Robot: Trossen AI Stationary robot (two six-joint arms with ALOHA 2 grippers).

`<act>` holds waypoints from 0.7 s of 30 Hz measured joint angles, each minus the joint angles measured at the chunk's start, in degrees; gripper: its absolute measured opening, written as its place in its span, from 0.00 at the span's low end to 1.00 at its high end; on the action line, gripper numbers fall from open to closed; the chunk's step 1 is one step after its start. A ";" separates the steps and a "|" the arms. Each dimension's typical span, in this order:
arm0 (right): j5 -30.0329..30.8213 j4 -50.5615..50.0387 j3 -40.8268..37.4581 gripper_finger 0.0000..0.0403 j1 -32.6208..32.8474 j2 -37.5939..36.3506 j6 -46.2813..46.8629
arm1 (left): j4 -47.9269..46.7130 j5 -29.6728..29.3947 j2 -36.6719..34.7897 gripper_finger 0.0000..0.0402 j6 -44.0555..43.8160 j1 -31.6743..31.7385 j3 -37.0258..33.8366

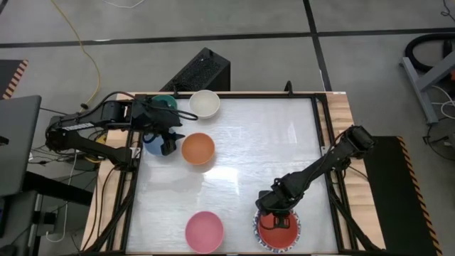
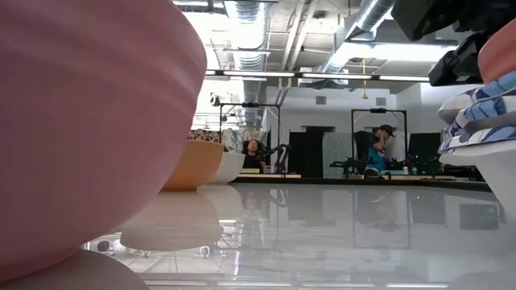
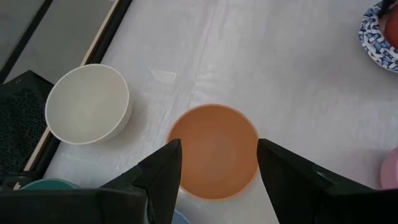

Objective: Nest bowls inside each other
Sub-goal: Stack the green bowl on top of the other orange bowl

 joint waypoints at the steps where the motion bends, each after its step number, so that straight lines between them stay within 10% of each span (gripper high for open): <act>1: -0.01 0.01 0.00 0.46 -0.02 -0.01 -0.02 | 0.00 0.00 0.00 0.50 0.00 0.01 0.00; 21: 3.61 -2.64 0.04 0.49 -3.38 -7.71 -1.53 | -0.02 0.00 0.00 0.50 -0.48 0.01 0.00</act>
